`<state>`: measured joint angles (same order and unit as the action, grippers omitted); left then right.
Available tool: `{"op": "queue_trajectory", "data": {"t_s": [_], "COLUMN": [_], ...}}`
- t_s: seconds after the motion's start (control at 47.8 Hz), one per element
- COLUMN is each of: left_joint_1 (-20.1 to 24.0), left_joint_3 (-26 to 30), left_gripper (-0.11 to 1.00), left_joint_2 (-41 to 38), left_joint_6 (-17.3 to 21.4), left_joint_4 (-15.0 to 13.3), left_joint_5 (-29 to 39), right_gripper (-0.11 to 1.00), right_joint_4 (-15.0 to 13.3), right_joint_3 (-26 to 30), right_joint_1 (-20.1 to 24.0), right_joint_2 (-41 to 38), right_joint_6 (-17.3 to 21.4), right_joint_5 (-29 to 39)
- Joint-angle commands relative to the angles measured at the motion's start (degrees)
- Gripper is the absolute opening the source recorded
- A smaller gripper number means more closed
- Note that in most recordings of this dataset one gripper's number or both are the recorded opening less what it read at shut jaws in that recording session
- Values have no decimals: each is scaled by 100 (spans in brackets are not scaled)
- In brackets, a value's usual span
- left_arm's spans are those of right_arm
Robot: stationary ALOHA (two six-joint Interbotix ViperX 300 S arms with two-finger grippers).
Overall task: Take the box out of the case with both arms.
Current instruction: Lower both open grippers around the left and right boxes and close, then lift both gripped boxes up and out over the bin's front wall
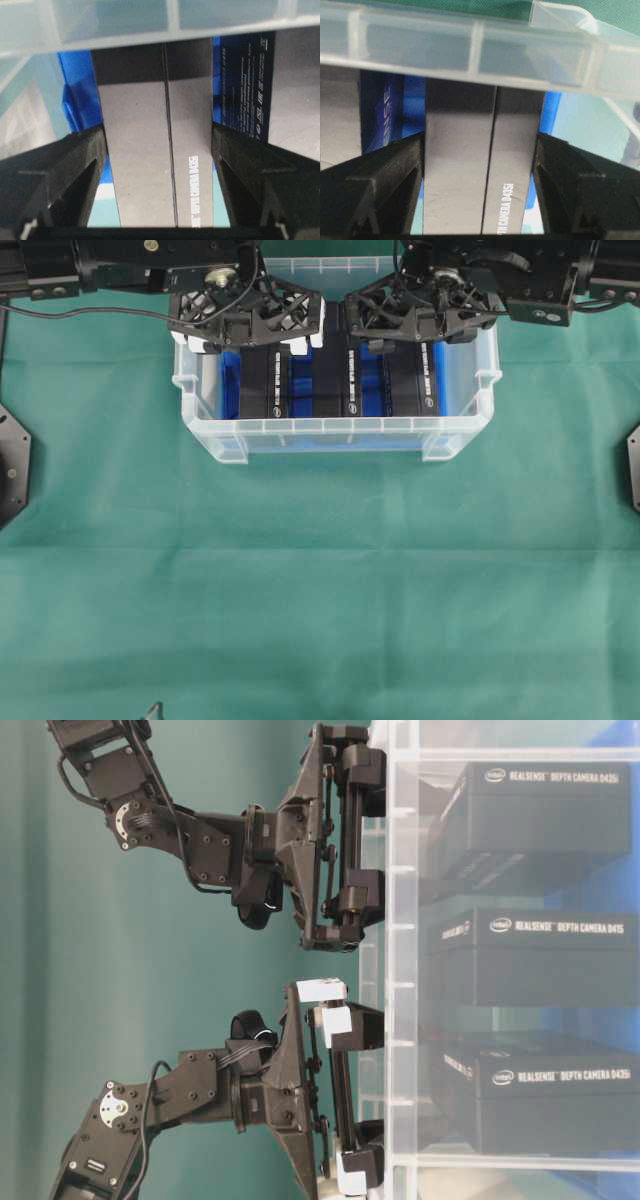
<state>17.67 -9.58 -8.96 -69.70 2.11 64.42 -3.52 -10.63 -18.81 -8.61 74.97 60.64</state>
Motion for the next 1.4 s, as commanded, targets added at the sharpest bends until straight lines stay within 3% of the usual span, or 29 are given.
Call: {"op": "queue_trajectory", "data": {"t_s": [0.0,0.398,0.607,0.901,1.382], "left_joint_1": [-26,-70,-70,-79,-132], "left_joint_3": [-44,26,237,905,2294], "left_gripper": [63,63,63,63,63], "left_joint_2": [176,255,360,448,606], "left_joint_6": [9,9,18,62,132], "left_joint_4": [9,0,-9,18,53], "left_joint_5": [79,105,237,624,1828], "right_gripper": [65,65,65,65,65], "right_joint_4": [18,141,70,-44,-466], "right_joint_3": [53,79,237,896,2215], "right_joint_1": [26,88,88,88,237], "right_joint_2": [44,105,325,483,677], "right_joint_6": [62,220,220,158,26], "right_joint_5": [-70,-26,229,923,2294]}}
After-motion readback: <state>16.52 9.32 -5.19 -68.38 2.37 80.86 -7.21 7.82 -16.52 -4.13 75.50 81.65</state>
